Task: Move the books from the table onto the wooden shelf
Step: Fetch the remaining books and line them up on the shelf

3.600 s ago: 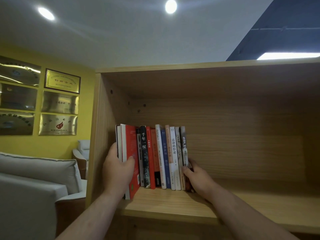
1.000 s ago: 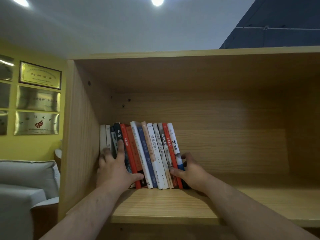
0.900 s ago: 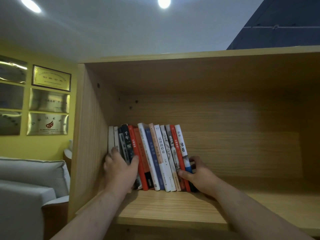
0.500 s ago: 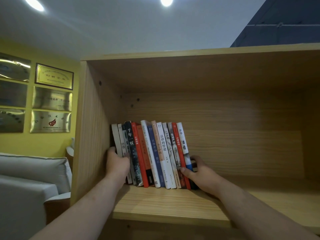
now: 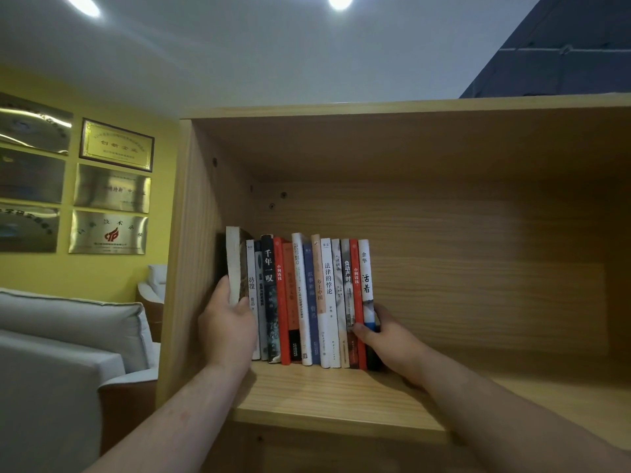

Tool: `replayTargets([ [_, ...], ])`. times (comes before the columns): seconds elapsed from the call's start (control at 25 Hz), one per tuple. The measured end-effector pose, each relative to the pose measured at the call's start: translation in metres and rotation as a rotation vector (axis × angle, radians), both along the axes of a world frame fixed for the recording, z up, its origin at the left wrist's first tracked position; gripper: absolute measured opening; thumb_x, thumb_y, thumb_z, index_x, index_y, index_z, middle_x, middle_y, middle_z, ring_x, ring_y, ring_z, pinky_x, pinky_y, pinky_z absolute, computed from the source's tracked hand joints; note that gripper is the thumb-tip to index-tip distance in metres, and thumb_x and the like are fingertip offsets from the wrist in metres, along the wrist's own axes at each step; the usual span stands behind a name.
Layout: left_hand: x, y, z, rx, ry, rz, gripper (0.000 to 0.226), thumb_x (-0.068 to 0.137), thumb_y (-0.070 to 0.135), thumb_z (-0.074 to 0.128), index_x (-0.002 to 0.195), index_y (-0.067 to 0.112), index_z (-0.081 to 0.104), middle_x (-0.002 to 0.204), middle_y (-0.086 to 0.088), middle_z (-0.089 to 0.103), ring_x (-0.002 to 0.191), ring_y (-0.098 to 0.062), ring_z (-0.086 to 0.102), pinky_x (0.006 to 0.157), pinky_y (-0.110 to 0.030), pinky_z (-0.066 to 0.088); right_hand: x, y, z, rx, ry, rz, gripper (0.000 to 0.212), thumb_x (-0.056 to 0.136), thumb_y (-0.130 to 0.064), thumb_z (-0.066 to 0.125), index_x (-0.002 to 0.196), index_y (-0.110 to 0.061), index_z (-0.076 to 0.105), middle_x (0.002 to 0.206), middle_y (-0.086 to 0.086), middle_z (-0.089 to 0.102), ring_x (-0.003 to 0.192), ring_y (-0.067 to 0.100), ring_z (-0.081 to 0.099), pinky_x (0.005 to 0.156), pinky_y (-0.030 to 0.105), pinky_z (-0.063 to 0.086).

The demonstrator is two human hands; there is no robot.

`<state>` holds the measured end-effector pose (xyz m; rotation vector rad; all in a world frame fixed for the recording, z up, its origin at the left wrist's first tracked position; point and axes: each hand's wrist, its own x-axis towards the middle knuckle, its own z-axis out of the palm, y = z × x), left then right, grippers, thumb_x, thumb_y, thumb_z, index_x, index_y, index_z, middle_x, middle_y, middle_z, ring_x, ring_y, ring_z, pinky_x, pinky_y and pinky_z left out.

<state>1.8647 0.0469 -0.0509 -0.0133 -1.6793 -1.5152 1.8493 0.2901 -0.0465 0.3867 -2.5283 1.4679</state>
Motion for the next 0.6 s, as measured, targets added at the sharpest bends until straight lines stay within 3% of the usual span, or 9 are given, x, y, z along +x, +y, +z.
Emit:
replayTargets([
  [0.12,0.008,0.000,-0.004,0.016,0.059,0.038,0.046,0.104,0.017,0.049,0.148,0.027,0.045,0.131,-0.002,0.065,0.119,-0.021,0.064,0.089,-0.046,0.060,-0.003,-0.008,0.000,0.023,-0.017,0.019,0.049,0.105,-0.030,0.052,0.150,-0.030,0.032,0.104,-0.018,0.059,0.086,-0.004,0.058,0.072,0.017,0.047],
  [0.24,0.036,-0.003,-0.009,-0.063,0.138,0.092,0.046,0.103,0.021,0.050,0.148,0.027,0.043,0.131,-0.004,0.064,0.119,-0.021,0.063,0.085,-0.042,0.061,-0.009,-0.007,-0.001,0.040,-0.036,0.034,0.054,0.105,-0.034,0.052,0.153,-0.032,0.027,0.105,-0.017,0.060,0.087,-0.002,0.060,0.070,0.017,0.047],
  [0.44,0.100,0.002,0.009,-0.115,0.404,0.215,0.034,0.098,0.009,0.059,0.132,0.010,0.058,0.112,-0.012,0.070,0.106,-0.027,0.067,0.076,-0.018,0.057,-0.004,-0.008,-0.002,0.075,-0.016,0.044,0.052,0.103,-0.035,0.055,0.151,-0.030,0.034,0.109,-0.015,0.063,0.091,-0.001,0.063,0.070,0.015,0.048],
  [0.52,0.108,0.016,0.019,-0.081,0.451,0.093,0.028,0.098,0.008,0.058,0.120,0.026,0.060,0.106,0.004,0.071,0.101,-0.009,0.067,0.077,-0.010,0.053,0.001,-0.003,0.001,-0.006,-0.074,0.064,0.045,0.103,-0.036,0.055,0.146,-0.030,0.042,0.107,-0.013,0.065,0.091,0.000,0.063,0.069,0.016,0.048],
  [0.6,0.097,0.031,0.024,0.027,0.373,-0.124,0.029,0.101,0.009,0.055,0.117,0.031,0.063,0.107,0.008,0.074,0.102,-0.006,0.070,0.080,-0.027,0.060,0.010,0.005,0.004,-0.196,-0.190,0.068,0.028,0.107,-0.036,0.048,0.132,-0.026,0.054,0.105,-0.005,0.066,0.089,0.008,0.063,0.063,0.019,0.048],
])
